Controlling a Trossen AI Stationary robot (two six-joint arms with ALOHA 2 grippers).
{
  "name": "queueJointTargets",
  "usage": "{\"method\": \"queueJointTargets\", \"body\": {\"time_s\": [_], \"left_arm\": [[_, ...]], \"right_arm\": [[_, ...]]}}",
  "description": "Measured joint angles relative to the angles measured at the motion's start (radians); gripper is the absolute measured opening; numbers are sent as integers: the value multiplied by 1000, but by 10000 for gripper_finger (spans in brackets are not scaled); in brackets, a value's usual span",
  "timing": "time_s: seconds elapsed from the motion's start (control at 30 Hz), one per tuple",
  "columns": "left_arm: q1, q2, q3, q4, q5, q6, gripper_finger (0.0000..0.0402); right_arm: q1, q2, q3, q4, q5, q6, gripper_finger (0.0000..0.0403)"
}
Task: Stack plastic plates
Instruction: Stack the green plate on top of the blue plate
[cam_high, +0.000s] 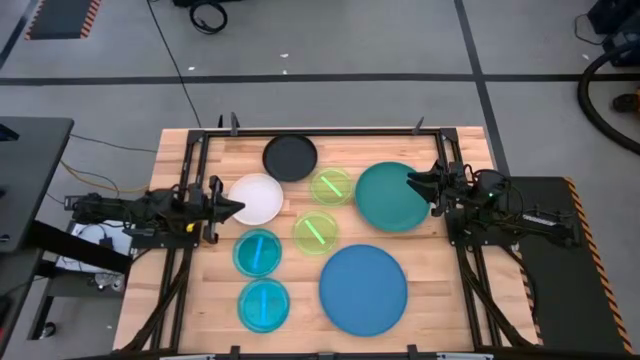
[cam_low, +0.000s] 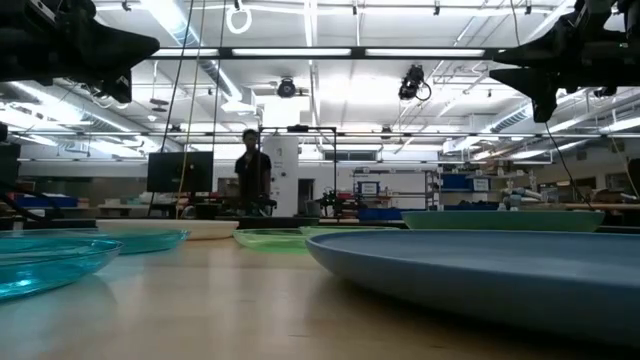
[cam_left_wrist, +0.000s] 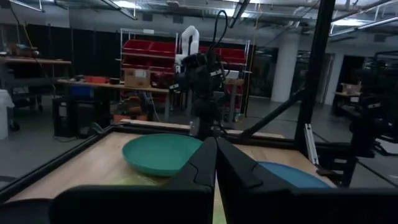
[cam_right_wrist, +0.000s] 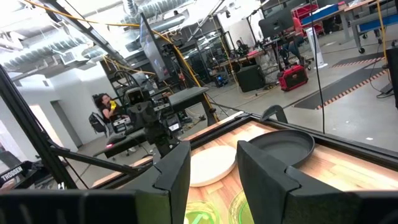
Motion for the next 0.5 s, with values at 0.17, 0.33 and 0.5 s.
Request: {"method": "queueJointTargets", "body": {"time_s": [0.17, 0.33, 0.5], "left_arm": [[0, 1, 0, 10, 0, -23, 18], [0, 1, 0, 9, 0, -24, 18], [0, 12, 1, 30, 2, -55, 18]], "right_arm": [[0, 0, 0, 1, 3, 0, 141], [0, 0, 0, 25, 37, -1, 141], [0, 2, 0, 112, 84, -52, 141]]}}
